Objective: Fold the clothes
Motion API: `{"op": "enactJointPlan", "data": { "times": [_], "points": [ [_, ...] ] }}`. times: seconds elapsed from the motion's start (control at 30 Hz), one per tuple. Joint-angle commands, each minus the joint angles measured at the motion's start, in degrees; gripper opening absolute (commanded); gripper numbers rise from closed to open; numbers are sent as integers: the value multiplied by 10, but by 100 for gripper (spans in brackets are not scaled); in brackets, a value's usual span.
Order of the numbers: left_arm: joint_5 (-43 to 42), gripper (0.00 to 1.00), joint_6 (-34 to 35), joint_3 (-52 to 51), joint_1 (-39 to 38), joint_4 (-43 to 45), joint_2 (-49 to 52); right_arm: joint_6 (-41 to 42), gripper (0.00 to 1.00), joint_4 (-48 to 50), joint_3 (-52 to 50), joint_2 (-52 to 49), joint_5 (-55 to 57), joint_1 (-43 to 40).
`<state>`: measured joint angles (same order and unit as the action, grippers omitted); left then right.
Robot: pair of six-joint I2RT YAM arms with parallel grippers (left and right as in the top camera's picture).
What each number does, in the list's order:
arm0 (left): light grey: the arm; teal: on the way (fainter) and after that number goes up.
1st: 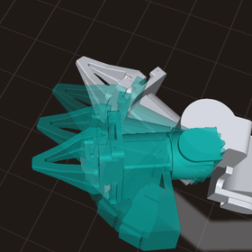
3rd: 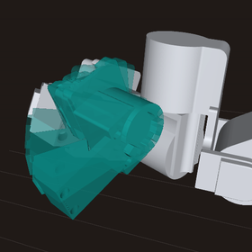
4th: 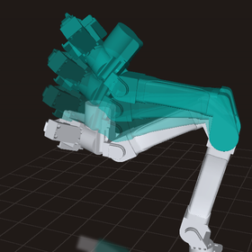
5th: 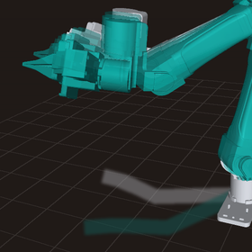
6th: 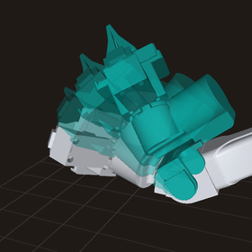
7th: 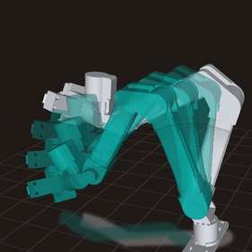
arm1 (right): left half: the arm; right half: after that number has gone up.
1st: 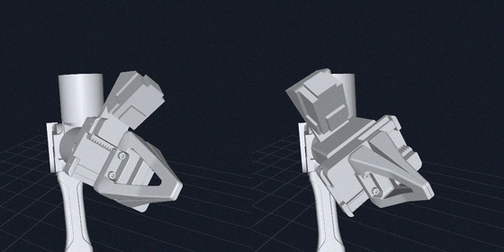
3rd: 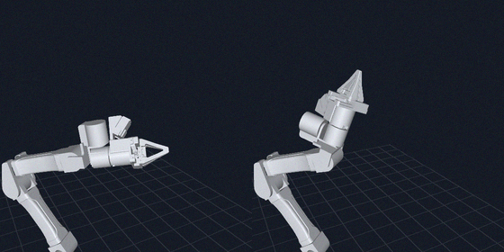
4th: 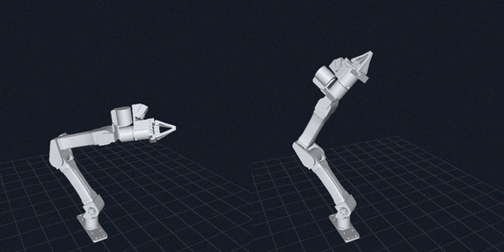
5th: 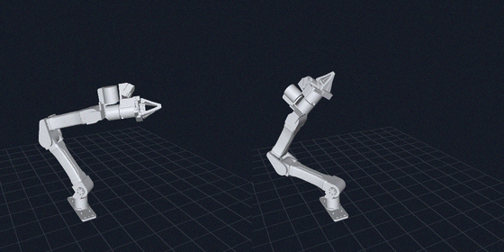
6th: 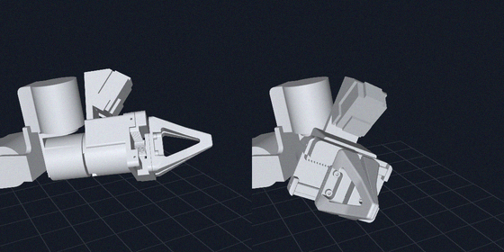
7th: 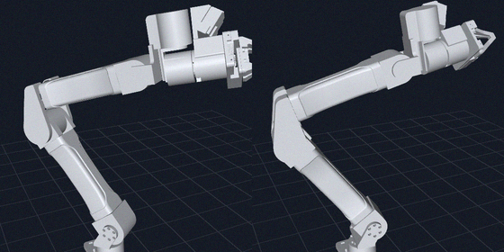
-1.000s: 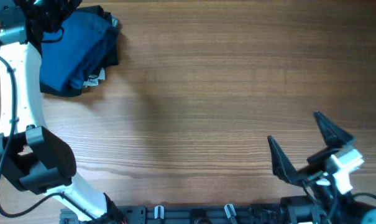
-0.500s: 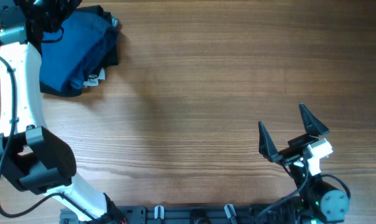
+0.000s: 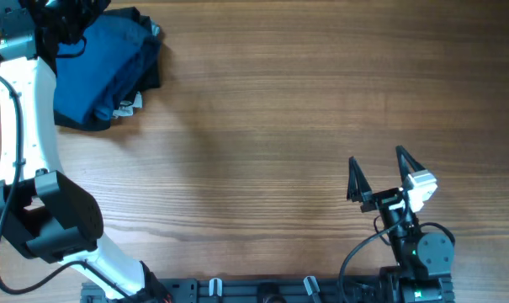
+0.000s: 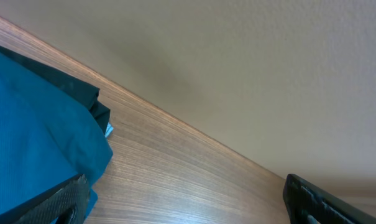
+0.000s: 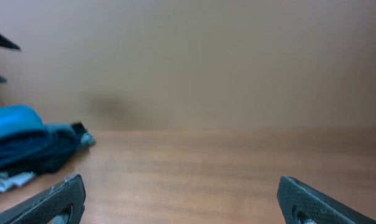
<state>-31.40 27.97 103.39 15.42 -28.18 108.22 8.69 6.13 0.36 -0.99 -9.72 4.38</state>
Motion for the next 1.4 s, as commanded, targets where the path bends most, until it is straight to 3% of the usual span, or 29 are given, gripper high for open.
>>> {"op": "enactJointPlan", "data": {
  "times": [0.0, 1.37],
  "points": [
    [-2, 100, -1, 1, -2, 1, 1, -10, 100, -26, -1, 8, 14, 3],
    [-2, 100, -1, 1, -2, 1, 1, -8, 99, -54, -1, 6, 12, 3]
  ]
}}
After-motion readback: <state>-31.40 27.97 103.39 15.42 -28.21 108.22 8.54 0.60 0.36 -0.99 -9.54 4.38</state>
